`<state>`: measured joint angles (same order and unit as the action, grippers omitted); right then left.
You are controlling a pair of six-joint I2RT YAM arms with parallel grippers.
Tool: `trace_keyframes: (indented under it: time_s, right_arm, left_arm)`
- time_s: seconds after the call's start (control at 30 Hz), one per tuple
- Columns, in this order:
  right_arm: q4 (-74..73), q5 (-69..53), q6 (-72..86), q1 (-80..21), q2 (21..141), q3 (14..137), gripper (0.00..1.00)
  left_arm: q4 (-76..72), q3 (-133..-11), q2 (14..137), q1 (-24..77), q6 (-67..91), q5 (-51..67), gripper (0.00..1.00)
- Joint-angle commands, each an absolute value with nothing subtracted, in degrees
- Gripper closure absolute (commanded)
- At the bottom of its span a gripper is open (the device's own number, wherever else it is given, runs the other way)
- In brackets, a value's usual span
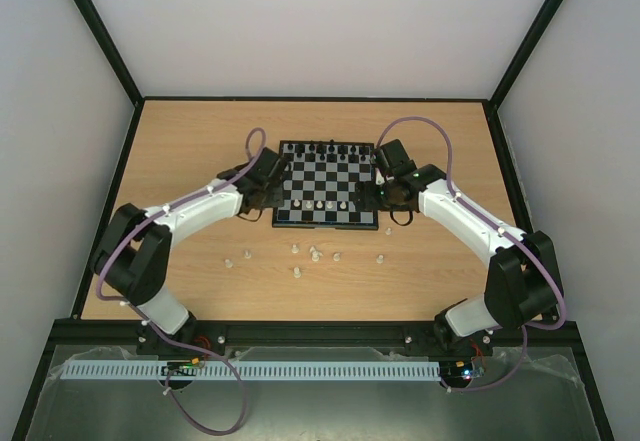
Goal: Set up the chess pieces on the board
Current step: Pick up the chess piece at the center of the board, then place the chess piece on the chessboard.
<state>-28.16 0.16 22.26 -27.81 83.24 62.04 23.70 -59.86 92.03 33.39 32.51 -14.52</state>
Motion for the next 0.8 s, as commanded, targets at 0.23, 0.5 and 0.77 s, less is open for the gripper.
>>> trace_keyframes:
  time_s: [0.23, 0.5, 0.77]
  right_arm:
    - [-29.24, 0.41, 21.90, -27.60, 82.19, 61.12, 0.16]
    - [-29.21, 0.33, 21.88, -27.60, 82.35, 61.10, 0.16]
    - [-29.42, 0.77, 21.90, -27.64, 82.19, 61.24, 0.16]
  left_arm:
    - [27.27, -69.43, 102.78, 37.09, 30.67, -12.24, 0.97]
    - [26.77, -69.50, 104.61, 37.44, 30.76, -12.61, 0.95]
    - [26.19, -70.11, 106.07, 37.44, 30.74, -13.22, 0.94]
